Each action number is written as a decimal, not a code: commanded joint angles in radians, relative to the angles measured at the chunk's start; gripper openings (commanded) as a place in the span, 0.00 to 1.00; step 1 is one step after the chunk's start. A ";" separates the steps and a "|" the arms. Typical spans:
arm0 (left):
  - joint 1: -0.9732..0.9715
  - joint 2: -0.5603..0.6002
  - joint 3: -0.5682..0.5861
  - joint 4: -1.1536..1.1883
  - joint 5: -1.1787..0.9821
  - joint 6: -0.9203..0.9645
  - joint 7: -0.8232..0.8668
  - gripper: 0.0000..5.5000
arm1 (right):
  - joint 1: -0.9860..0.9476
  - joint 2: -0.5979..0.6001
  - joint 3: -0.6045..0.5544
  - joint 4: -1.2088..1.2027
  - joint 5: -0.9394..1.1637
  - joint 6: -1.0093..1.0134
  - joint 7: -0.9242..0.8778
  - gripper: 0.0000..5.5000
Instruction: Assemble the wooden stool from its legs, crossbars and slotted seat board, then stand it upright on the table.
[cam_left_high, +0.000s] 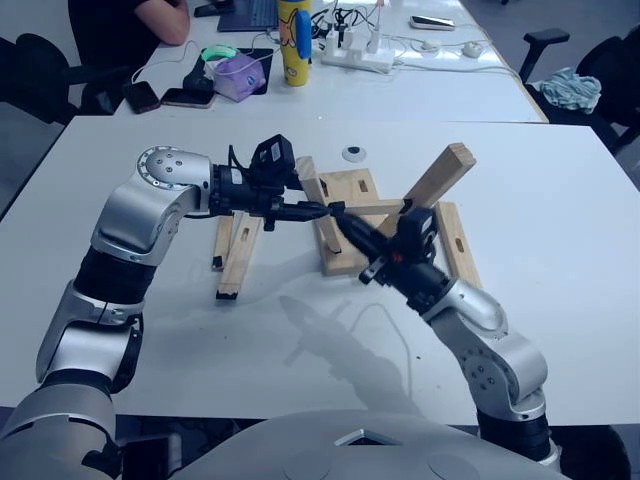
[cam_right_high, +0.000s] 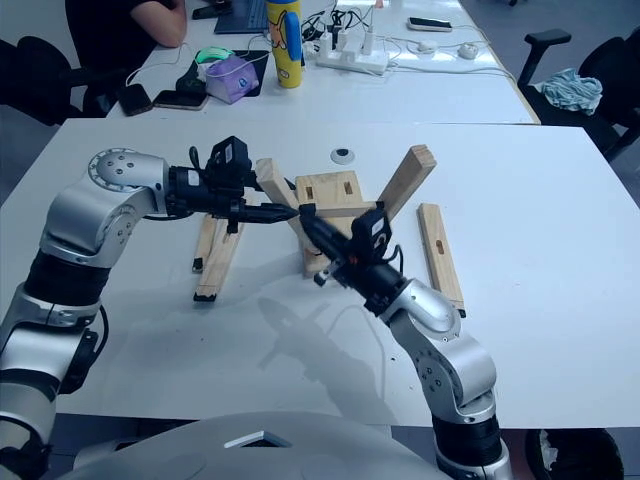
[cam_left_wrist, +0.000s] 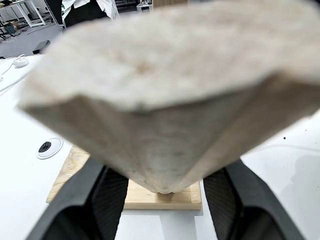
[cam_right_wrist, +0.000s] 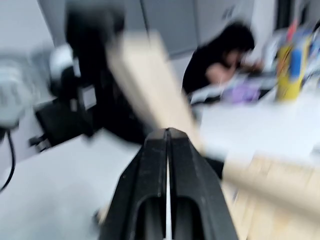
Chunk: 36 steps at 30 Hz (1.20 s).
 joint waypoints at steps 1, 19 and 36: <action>0.067 0.011 -0.090 0.035 0.034 0.085 -0.041 0.38 | -0.032 0.002 0.034 -0.016 -0.100 -0.019 -0.080 0.00; 0.065 0.005 -0.116 0.013 0.024 0.101 -0.055 0.38 | -0.070 -0.058 0.292 0.267 -0.604 0.080 -0.197 0.00; 0.077 0.002 -0.109 0.000 0.022 0.109 -0.041 0.38 | -0.089 -0.007 0.204 0.222 -0.667 -0.164 -0.222 0.00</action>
